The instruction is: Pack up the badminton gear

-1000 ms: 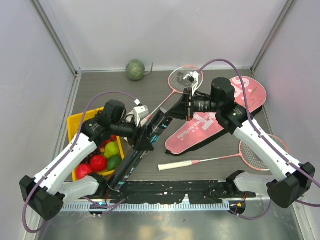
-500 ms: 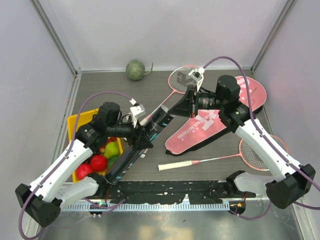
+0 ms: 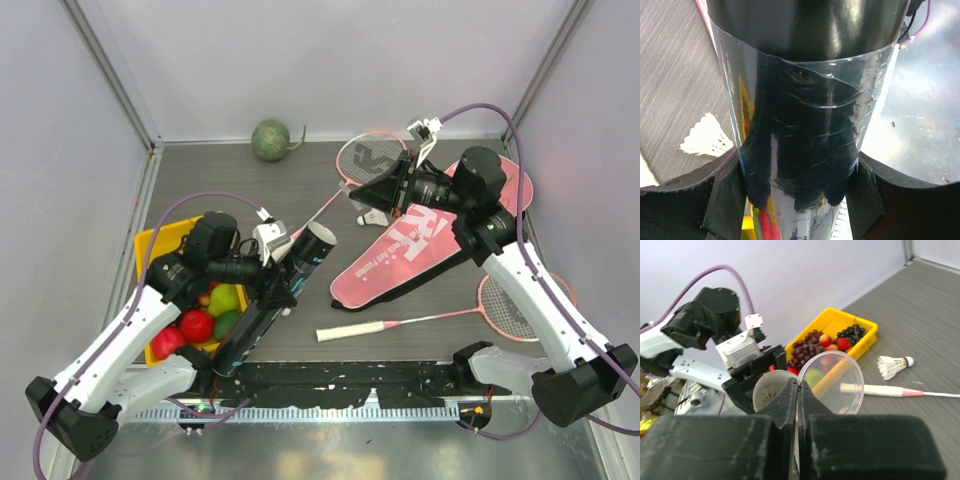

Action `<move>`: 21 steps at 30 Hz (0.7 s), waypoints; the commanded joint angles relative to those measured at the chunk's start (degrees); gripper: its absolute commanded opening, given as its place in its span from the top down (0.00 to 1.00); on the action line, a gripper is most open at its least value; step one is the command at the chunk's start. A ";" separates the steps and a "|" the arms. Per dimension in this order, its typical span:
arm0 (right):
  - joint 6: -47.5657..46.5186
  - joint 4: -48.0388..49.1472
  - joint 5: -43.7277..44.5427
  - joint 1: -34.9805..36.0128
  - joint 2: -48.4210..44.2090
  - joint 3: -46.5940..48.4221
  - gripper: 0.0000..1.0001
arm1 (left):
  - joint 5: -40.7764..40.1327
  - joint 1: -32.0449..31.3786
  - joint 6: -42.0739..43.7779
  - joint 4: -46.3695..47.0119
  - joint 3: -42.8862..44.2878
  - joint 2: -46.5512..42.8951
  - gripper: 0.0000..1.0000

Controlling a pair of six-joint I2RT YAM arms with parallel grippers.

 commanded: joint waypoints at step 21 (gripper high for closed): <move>-8.69 -11.10 39.42 8.78 23.44 -0.99 0.95 | -24.38 -0.05 6.10 39.60 -18.09 -38.38 1.00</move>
